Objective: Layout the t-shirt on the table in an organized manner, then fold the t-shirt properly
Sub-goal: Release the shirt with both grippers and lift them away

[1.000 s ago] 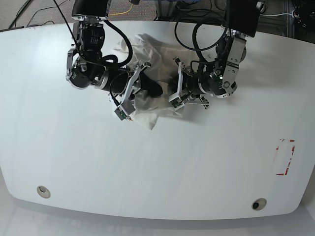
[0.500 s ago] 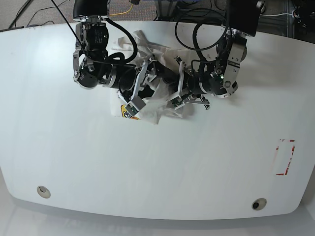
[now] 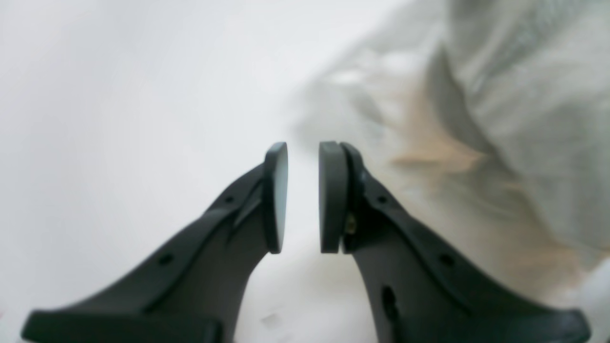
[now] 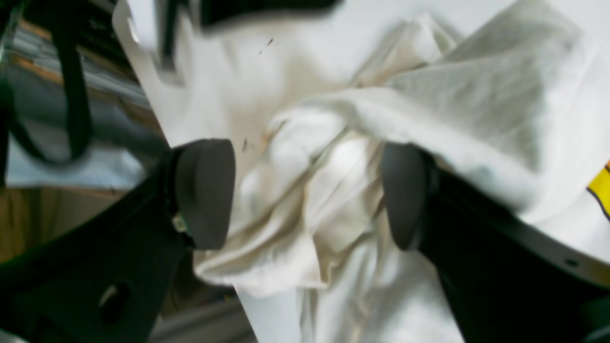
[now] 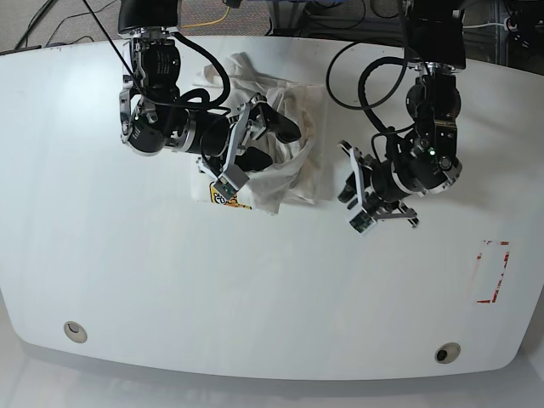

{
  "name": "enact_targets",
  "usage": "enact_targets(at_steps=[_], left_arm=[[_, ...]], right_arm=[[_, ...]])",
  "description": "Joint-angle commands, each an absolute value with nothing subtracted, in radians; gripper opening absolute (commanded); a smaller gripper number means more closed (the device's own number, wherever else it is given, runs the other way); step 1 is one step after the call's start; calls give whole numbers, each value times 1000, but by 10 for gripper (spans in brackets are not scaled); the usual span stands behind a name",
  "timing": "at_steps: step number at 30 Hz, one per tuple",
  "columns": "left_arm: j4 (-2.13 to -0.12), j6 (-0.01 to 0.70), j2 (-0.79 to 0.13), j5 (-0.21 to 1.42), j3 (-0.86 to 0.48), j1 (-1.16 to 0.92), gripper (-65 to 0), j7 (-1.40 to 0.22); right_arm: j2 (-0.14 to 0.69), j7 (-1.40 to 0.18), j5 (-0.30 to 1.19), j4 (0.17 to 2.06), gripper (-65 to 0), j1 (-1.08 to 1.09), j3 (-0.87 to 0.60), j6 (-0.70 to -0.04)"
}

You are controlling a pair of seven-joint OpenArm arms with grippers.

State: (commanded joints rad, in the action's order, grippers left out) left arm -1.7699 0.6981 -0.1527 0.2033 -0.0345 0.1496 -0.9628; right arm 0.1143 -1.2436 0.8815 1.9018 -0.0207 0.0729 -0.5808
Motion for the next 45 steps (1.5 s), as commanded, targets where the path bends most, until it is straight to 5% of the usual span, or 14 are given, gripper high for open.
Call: enact_targets(at_steps=[12,32,45], left_arm=[[-1776,698,-191,203,-278,209,-557,-958],[-1776,698,-205,203,-280,157,-557,-958],[-1776,698,-202,206,-277,125,-557,-960]], right_arm=[[117,-1241,881,1905,-189,65,113,-588],[278,-1237,881,1902,-190,128,33,-590],[222,-1210,880,1868,-193,128,68,-590]])
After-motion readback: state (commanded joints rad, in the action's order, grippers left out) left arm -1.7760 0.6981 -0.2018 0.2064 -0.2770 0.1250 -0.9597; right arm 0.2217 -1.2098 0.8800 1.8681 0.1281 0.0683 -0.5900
